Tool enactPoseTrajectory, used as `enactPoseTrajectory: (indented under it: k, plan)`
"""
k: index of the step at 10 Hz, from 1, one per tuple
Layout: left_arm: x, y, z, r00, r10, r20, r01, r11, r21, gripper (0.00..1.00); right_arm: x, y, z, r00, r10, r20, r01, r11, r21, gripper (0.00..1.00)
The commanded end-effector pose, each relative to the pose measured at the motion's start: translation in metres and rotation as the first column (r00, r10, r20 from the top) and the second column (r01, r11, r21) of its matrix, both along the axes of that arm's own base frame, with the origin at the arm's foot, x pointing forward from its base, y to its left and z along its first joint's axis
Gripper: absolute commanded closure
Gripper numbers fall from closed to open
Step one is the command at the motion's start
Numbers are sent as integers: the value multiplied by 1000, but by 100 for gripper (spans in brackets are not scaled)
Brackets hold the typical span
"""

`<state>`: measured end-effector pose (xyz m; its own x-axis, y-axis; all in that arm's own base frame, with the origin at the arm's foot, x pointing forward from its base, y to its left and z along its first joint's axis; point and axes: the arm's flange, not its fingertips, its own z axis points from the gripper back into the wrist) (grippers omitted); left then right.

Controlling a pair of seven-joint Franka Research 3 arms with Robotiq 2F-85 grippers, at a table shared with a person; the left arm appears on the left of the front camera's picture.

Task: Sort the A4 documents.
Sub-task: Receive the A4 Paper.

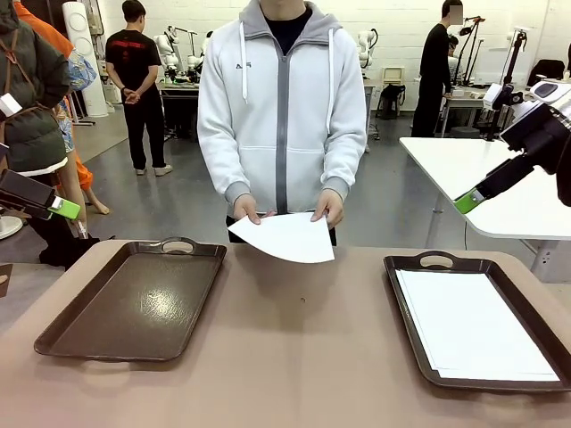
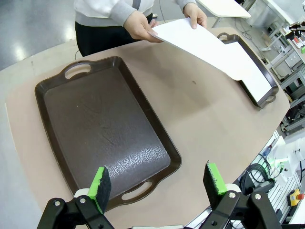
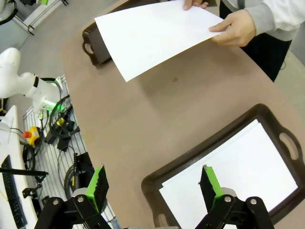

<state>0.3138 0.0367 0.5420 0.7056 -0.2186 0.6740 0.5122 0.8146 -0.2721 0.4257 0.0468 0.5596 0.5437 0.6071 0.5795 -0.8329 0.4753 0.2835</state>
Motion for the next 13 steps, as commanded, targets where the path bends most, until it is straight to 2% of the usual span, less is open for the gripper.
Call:
enactPoseTrajectory:
  k: [1, 13]
  plan:
    - [1, 1, -1, 1000, -18, 4, 18, 1000, -15, 0, 0, 0, 0, 1000, 1, -6, -1, 1000, 10, 0]
    - [1, 1, -1, 1000, -18, 4, 18, 1000, -15, 0, 0, 0, 0, 1000, 1, -6, -1, 1000, 10, 0]
